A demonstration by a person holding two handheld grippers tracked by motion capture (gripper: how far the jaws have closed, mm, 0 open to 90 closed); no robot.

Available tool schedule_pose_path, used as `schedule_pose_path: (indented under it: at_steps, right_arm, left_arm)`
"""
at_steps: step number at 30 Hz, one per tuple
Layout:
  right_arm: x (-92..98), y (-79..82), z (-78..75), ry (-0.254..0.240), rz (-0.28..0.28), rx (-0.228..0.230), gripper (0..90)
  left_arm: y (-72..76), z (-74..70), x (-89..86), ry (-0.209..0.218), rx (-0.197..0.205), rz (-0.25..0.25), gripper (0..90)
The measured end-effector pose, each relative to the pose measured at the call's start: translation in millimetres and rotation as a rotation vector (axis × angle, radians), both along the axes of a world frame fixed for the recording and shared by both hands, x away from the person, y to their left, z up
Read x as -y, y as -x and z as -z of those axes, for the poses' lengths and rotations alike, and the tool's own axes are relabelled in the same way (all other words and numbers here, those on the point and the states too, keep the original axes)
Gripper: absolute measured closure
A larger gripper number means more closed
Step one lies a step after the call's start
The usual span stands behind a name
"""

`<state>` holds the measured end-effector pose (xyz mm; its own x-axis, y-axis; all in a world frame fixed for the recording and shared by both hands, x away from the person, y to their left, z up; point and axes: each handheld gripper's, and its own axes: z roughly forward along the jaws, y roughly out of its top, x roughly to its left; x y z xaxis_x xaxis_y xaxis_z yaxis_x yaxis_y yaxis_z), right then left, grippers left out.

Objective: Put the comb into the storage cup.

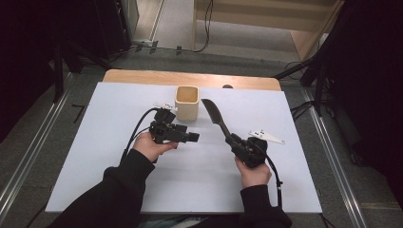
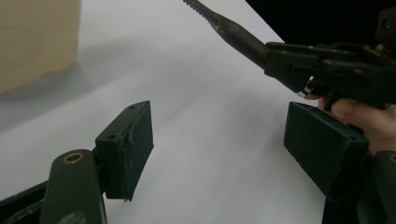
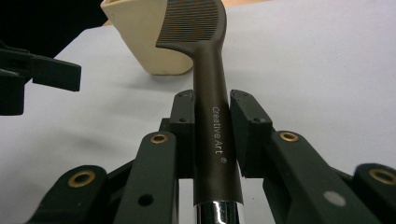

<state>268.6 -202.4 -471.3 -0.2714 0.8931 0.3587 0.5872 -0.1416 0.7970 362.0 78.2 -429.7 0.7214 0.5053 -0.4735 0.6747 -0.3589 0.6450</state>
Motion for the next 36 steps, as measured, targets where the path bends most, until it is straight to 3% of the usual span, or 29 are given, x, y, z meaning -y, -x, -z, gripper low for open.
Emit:
schedule_pose_path:
  at_steps: [5,12,20,24,36]
  right_arm:
    - [-2.5,3.0,1.9,0.014,0.019,0.014,70.3]
    - [-7.0,5.5,2.2,0.028,0.036,0.039,70.3]
    - [-12.7,5.5,3.2,0.048,0.067,0.059,70.3]
    - [-16.9,8.0,4.9,0.081,0.098,0.075,70.2]
    - [-21.5,10.4,7.3,0.096,0.125,0.087,70.2]
  left_arm:
    - [0.5,-1.0,12.1,-0.016,-0.004,0.005,25.8]
    - [0.1,-2.5,23.5,0.011,-0.015,0.002,26.1]
    - [-0.5,-2.7,32.8,0.013,0.018,-0.019,26.2]
    - [-2.3,-1.1,38.0,0.018,0.012,-0.039,26.2]
    - [-5.5,-0.2,53.2,0.038,-0.004,-0.05,26.3]
